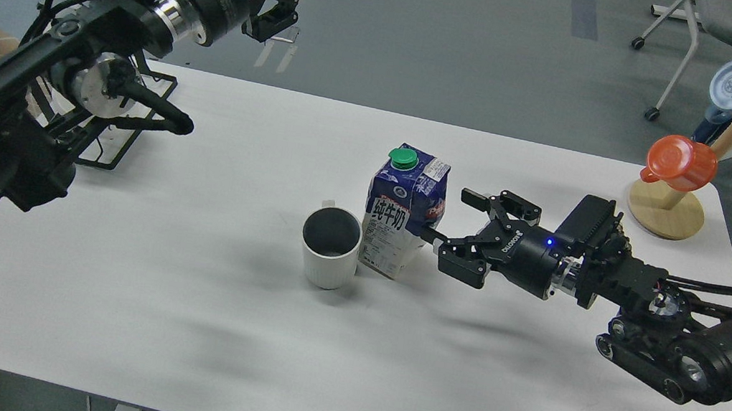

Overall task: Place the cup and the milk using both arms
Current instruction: 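Open the right gripper and withdraw it from the milk carton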

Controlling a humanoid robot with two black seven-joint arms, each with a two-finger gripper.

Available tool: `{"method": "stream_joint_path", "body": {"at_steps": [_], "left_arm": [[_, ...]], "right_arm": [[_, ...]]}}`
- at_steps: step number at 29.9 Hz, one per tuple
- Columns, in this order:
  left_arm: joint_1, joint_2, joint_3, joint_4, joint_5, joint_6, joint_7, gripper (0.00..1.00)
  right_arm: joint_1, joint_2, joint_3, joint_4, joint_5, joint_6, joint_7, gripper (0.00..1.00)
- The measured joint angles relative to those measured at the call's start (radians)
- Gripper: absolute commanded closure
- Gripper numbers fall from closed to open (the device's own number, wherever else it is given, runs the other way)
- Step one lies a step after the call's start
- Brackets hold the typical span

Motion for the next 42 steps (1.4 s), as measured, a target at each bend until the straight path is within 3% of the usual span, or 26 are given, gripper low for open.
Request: {"method": "stream_joint_path", "body": {"at_steps": [4,16,22,26,31,37,42], "left_arm": [[0.000,0.000,0.000,0.000,0.000,0.000,0.000,0.02],[0.000,-0.003,0.000,0.000,0.001,0.000,0.000,0.02],[0.000,-0.003,0.001,0.009,0.008,0.001,0.000,0.02],[-0.011,-0.002,0.001,0.029,0.011,0.001,-0.001,0.02],[-0.040,-0.001,0.001,0.101,0.011,-0.021,-0.002,0.02],[-0.142,-0.042,0.003,0.338,0.011,-0.187,-0.004,0.02],[-0.232,-0.124,0.007,0.561,0.000,-0.310,-0.066,0.02]], "right_arm": [[-0.004,-0.113,0.000,0.120,0.002,0.000,0.000,0.03],[-0.001,-0.604,0.088,0.634,0.108,0.000,0.000,0.04],[0.000,-0.661,0.372,0.668,0.362,0.000,0.000,0.04],[0.002,-0.649,0.558,0.589,0.523,0.029,0.000,0.04],[0.066,-0.518,0.689,0.368,0.673,0.296,0.000,0.03],[0.175,-0.277,0.794,-0.014,0.877,0.603,0.000,0.03],[0.263,-0.028,0.832,-0.337,1.004,0.805,0.000,0.03]]}}
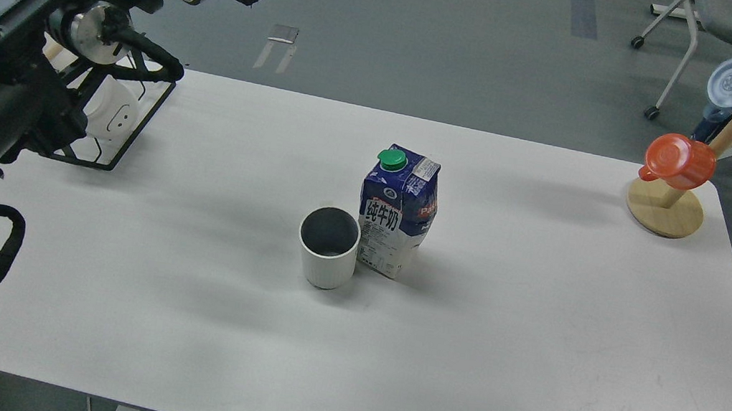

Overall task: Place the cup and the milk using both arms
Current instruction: 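Open the right gripper and withdraw it from the milk carton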

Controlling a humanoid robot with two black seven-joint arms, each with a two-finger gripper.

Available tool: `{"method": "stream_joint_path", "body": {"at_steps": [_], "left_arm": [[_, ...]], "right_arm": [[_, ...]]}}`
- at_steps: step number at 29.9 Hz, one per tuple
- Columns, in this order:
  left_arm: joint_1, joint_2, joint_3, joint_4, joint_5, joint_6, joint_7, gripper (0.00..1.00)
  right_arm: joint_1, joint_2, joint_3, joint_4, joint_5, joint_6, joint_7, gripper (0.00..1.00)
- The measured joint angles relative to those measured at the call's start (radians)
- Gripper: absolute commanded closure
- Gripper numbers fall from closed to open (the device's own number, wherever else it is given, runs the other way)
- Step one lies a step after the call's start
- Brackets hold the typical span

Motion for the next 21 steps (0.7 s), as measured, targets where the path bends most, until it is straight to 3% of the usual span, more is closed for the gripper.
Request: {"method": "stream_joint_path", "body": {"at_steps": [4,10,17,21], "left_arm": [[-0.011,-0.047,-0.003,0.100,-0.009,-0.034,-0.043,0.02],[0.025,-0.075,-0.006,0.125,-0.101,-0.038,-0.054,0.01],[0.075,-0.107,-0.007,0.131,-0.175,-0.037,-0.055,0.01],[0.100,-0.122,-0.007,0.151,-0.175,-0.037,-0.079,0.01]], "right_arm": [[0.007,0.142,0.044,-0.110,0.053,0.074,0.000,0.03],[-0.011,0.279,0.058,-0.175,0.175,0.099,0.000,0.01],[-0.081,0.359,0.054,-0.191,0.241,0.094,0.000,0.01],[-0.107,0.382,0.048,-0.188,0.240,0.084,0.000,0.01]]}}
